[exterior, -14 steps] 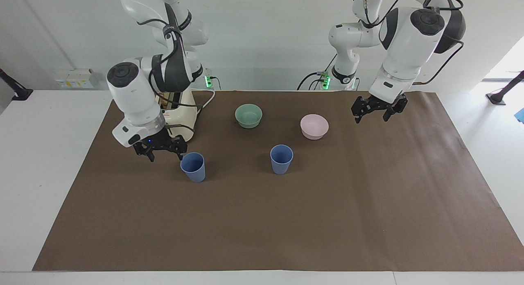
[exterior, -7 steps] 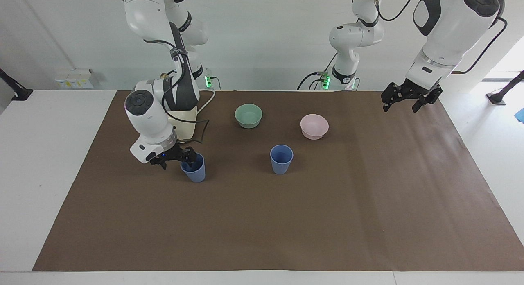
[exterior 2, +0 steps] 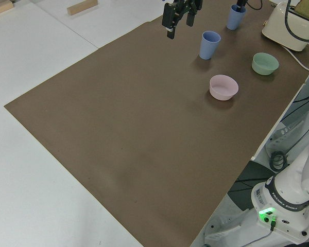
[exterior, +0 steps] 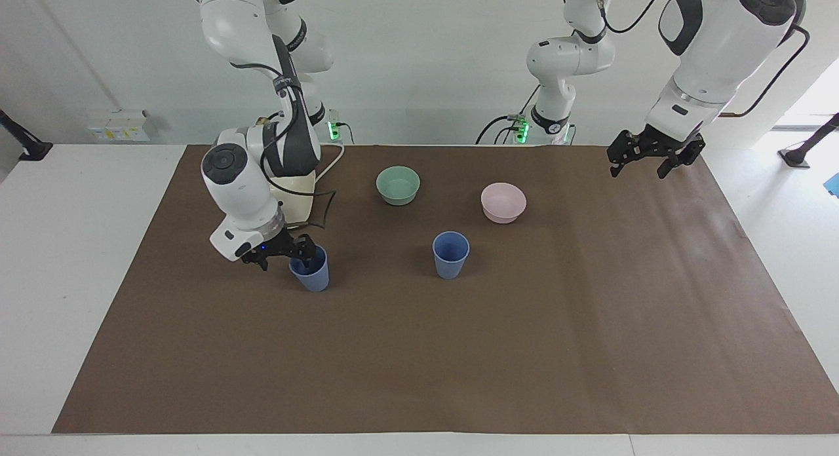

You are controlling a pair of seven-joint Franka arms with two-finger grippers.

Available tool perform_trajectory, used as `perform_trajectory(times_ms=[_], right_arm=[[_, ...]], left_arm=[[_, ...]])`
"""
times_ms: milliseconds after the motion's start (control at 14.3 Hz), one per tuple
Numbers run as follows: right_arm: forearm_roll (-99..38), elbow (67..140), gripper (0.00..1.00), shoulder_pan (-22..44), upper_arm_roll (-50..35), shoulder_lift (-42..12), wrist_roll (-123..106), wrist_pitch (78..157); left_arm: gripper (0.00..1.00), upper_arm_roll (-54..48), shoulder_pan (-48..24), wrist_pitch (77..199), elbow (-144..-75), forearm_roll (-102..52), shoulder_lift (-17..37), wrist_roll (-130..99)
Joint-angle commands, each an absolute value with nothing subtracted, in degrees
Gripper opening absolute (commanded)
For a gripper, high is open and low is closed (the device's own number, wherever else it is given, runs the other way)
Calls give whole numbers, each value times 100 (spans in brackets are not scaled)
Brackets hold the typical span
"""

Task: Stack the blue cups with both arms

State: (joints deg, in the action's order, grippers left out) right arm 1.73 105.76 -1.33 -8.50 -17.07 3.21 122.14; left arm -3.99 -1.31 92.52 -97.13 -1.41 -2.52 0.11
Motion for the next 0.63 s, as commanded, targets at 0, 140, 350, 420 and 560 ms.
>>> perform_trajectory(times_ms=[0,140,350,420,560], right_arm=[[97,10705,0,-132,-861,-1600,229,12340],[97,10653,0,-123,-861,-1626,237,12340],[97,10302,0,87,-853,-1661,307,12139],[88,10162,0,114,-861,-1644,395,11972],[88,9609,0,333,-870,-1644,893,11350]], left_arm=[[100,-281,-238,9176,-9791,-193,-378,88],[100,-255,-185,9106,-9712,-193,-387,105],[100,-176,-167,8869,-9327,-185,-536,114],[100,-176,-167,8668,-9134,-158,-536,114],[100,-176,-167,8429,-8965,-149,-536,114]])
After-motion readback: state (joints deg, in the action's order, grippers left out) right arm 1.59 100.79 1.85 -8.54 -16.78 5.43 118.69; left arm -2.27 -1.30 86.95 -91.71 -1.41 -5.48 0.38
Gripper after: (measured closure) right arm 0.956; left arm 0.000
